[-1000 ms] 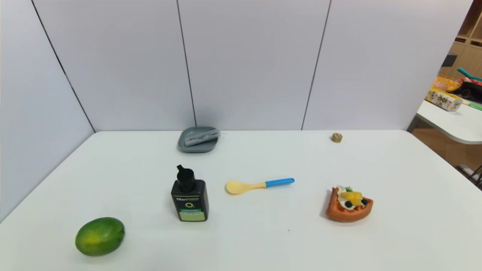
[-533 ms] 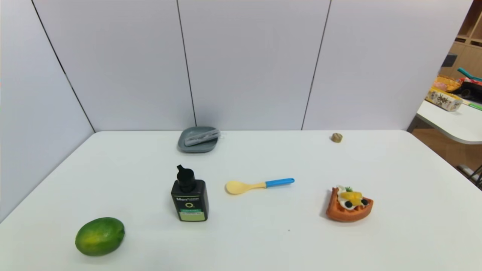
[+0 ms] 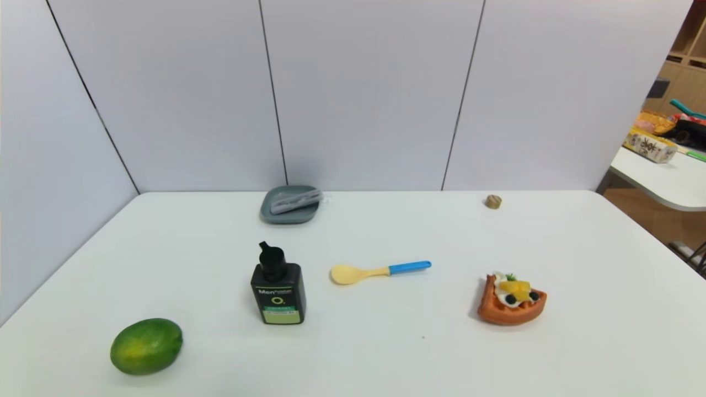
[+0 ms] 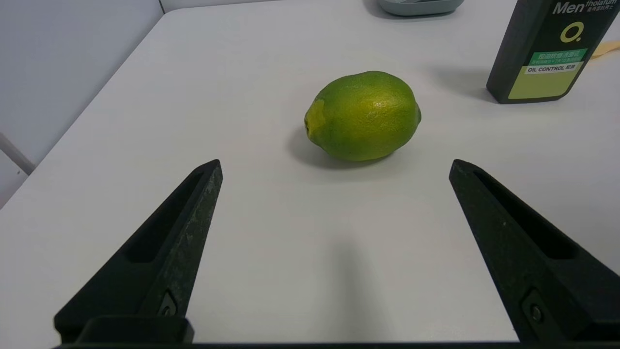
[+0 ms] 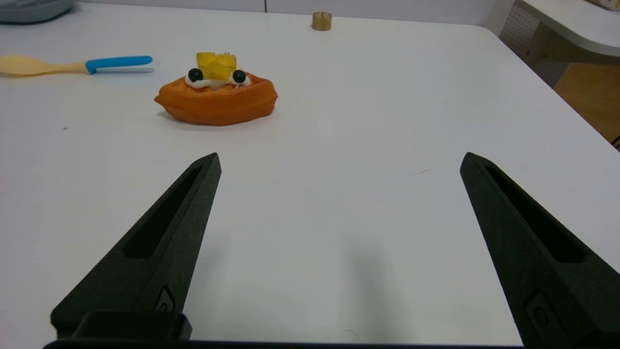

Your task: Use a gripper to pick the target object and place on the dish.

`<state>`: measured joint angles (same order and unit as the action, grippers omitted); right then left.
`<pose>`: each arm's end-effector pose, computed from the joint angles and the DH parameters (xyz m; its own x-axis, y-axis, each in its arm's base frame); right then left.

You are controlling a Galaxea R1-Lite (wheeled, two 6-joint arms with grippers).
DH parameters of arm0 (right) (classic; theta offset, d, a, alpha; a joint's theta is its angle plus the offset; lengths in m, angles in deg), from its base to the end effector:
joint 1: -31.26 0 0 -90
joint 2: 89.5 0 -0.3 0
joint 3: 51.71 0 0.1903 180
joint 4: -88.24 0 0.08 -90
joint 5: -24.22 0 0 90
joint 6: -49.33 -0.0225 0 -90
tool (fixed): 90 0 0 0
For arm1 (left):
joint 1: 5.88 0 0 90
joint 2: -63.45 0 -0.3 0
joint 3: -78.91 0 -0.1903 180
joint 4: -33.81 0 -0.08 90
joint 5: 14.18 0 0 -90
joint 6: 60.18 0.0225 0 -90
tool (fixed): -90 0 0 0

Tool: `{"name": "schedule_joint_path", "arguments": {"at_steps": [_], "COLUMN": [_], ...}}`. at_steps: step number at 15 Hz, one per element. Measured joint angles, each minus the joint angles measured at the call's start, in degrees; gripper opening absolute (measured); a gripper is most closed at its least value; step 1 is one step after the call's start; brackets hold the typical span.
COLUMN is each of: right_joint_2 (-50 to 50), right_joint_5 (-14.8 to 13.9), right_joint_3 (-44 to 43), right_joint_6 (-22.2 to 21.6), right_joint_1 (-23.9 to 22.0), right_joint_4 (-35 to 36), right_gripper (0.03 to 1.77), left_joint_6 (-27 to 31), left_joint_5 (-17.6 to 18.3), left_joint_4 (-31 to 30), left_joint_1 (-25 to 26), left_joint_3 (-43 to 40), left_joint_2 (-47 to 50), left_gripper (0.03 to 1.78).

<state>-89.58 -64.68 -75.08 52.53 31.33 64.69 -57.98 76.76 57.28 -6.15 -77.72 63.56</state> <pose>-0.0229 0.0004 0.0751 0.9998 0.0204 -0.0017 -0.0205 0.9982 -0.0558 -0.0230 -0.0003 0.0753 0.9998 -0.0211 0.0002 0.0211 0.9990 0.0384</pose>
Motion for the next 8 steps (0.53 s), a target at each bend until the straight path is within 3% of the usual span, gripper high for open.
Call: {"name": "schedule_joint_path", "arguments": {"at_steps": [8], "right_joint_2": [0.0], "right_joint_5": [0.1], "right_joint_3": [0.0], "right_joint_6": [0.2], "right_joint_1": [0.0], "right_joint_4": [-0.1], "right_gripper": [1.71], "left_joint_6": [0.0], "left_joint_5": [0.0], "left_joint_4": [0.0], "left_joint_1": [0.0], "left_joint_3": [0.0], "left_joint_2": [0.0], "left_gripper": [1.69]}}
